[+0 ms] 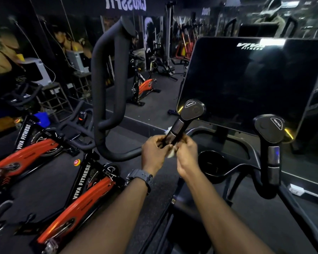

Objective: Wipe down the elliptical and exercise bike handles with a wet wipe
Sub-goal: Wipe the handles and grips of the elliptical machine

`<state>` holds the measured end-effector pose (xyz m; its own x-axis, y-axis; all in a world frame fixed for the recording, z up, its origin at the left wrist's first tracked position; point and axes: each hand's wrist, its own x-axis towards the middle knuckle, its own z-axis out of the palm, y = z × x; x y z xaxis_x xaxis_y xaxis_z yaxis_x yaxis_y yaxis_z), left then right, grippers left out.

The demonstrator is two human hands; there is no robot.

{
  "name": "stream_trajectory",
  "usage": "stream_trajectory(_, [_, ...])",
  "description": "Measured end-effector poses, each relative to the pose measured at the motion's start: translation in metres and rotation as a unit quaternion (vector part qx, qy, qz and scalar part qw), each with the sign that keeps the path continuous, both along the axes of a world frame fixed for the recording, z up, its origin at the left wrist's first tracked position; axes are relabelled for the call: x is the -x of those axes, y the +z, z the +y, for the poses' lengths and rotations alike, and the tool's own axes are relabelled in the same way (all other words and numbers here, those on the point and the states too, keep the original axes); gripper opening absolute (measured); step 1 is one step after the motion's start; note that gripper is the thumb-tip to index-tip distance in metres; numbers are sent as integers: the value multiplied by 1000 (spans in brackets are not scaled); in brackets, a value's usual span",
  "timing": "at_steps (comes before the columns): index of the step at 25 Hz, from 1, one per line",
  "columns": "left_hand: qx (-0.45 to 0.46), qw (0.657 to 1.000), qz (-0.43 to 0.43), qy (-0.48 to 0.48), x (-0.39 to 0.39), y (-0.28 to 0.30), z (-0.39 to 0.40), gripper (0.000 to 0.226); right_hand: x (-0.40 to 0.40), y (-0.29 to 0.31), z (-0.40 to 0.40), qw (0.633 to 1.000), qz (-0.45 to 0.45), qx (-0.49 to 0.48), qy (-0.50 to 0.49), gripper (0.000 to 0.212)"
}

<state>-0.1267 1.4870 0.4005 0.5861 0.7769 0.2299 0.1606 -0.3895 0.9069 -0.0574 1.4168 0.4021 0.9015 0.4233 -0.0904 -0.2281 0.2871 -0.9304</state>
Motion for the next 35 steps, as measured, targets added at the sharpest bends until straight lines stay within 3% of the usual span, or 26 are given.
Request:
stream_trajectory(4, [46,999,-19,6,1,-2,-2,35,7,5,-3,998,-55,-2,-1,53])
stream_trajectory(7, [86,996,-38,-14,1,-3,-1,36,13,-17,-9,995,-90,42,-1,41])
stream_trajectory(10, [83,996,-35,-18,2,0,2,36,1,-9,-24,985,-130,78,-87,30])
stream_trajectory(12, [77,996,-38,-6,2,2,1,35,-3,9,-32,966,-208,89,-123,28])
stream_trajectory(14, [80,996,-46,-2,1,4,-1,32,-8,33,-36,910,-362,127,-156,20])
stream_trajectory(17, [82,996,-41,-12,2,10,-2,28,-23,47,-32,740,-612,198,-197,9])
stream_trajectory(20, [88,994,-52,-26,5,15,-1,26,-23,24,-28,609,-728,284,-136,19])
stream_trajectory(22, [92,994,-53,-26,8,16,-1,35,-15,3,-32,569,-747,335,-70,26])
stream_trajectory(24, [89,995,-45,-24,9,17,-1,40,-17,4,-35,568,-746,343,-51,24])
stream_trajectory(27, [92,995,-34,-16,6,20,-2,41,-25,37,-36,623,-708,308,-126,19])
stream_trajectory(29, [102,994,-30,-12,6,20,-2,42,-24,52,-34,636,-687,315,-153,16])
stream_trajectory(31, [114,993,-38,-13,7,18,-1,37,-10,41,-27,649,-664,363,-83,17])
stream_trajectory(32, [109,993,-38,-13,8,15,-1,36,1,28,-25,635,-672,379,-33,19])
stream_trajectory(34, [92,995,-27,-12,9,14,0,35,8,13,-26,546,-742,390,10,30])
stream_trajectory(35, [89,996,-27,-15,9,15,0,34,3,19,-27,526,-757,387,12,36])
